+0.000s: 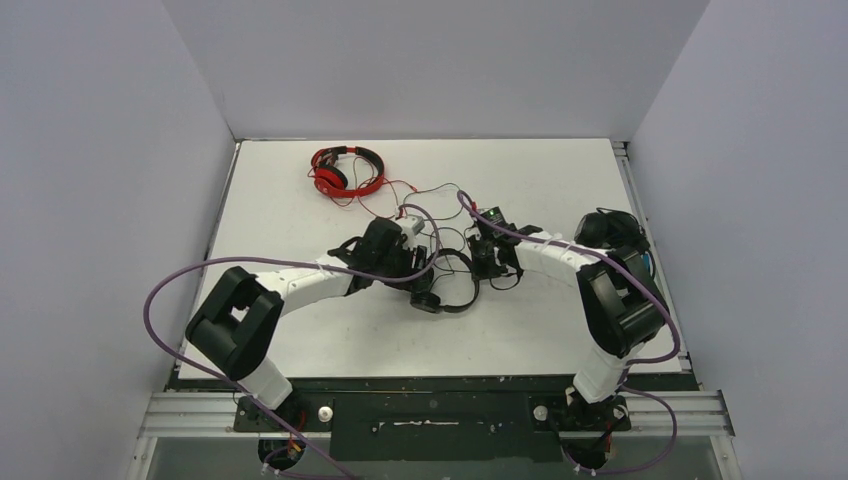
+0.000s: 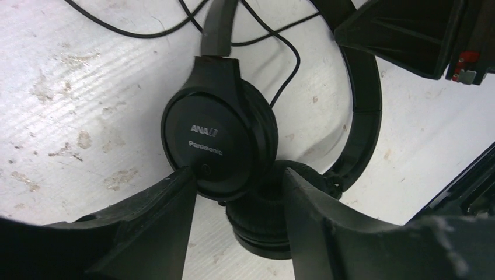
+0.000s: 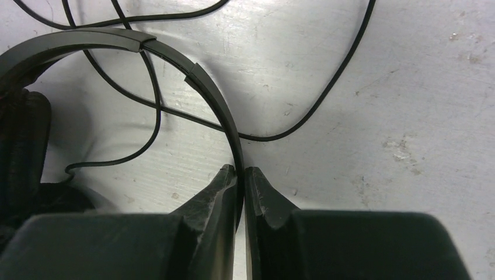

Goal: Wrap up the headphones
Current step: Pick up the headphones from the center of the board.

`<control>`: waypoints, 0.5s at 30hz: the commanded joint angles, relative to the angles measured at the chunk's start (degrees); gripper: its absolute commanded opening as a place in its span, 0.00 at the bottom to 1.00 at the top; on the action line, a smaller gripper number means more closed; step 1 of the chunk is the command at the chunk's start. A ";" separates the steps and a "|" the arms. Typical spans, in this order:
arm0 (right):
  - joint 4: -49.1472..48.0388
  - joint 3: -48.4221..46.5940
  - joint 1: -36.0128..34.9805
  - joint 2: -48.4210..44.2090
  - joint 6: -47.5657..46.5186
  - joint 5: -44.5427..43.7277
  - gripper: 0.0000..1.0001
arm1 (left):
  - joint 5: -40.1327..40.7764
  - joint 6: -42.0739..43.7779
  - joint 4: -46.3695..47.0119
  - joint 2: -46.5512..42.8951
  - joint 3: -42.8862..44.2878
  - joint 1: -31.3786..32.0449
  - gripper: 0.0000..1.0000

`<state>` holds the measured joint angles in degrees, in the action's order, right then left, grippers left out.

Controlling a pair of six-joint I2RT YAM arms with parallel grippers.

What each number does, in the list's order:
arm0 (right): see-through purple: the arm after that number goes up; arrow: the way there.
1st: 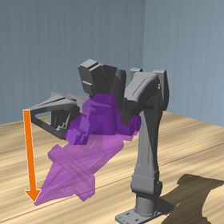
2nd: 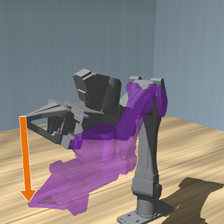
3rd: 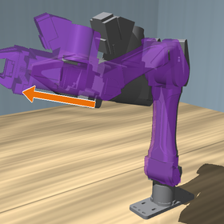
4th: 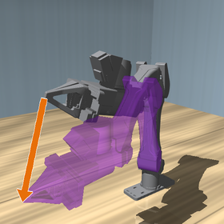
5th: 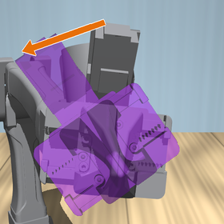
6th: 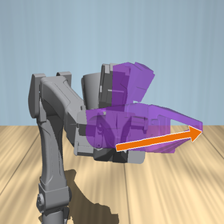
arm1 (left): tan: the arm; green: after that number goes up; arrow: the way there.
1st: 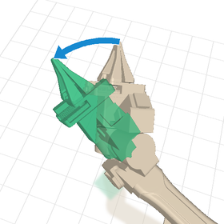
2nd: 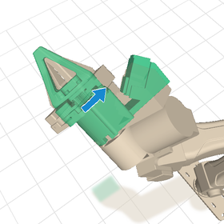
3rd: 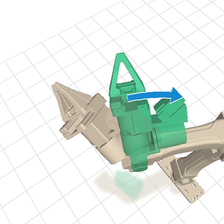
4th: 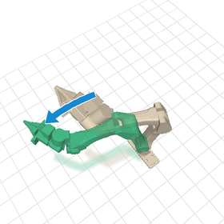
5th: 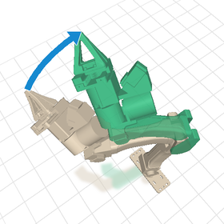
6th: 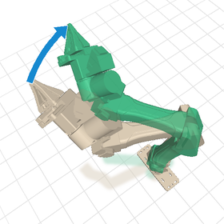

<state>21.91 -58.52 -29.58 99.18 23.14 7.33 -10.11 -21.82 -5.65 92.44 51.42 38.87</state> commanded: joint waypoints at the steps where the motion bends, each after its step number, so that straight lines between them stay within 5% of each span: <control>1: -1.44 0.71 0.32 -3.81 0.04 -0.39 0.06 | -6.23 -2.52 7.42 -1.21 -1.22 -3.11 0.50; 15: -0.57 1.33 -0.37 -6.43 -1.68 0.65 0.05 | -16.07 -12.48 21.14 -6.26 -8.14 -13.10 0.36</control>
<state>22.44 -57.25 -29.52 95.57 22.15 7.33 -20.14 -29.71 6.63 87.83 43.70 28.27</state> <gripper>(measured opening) 0.086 0.376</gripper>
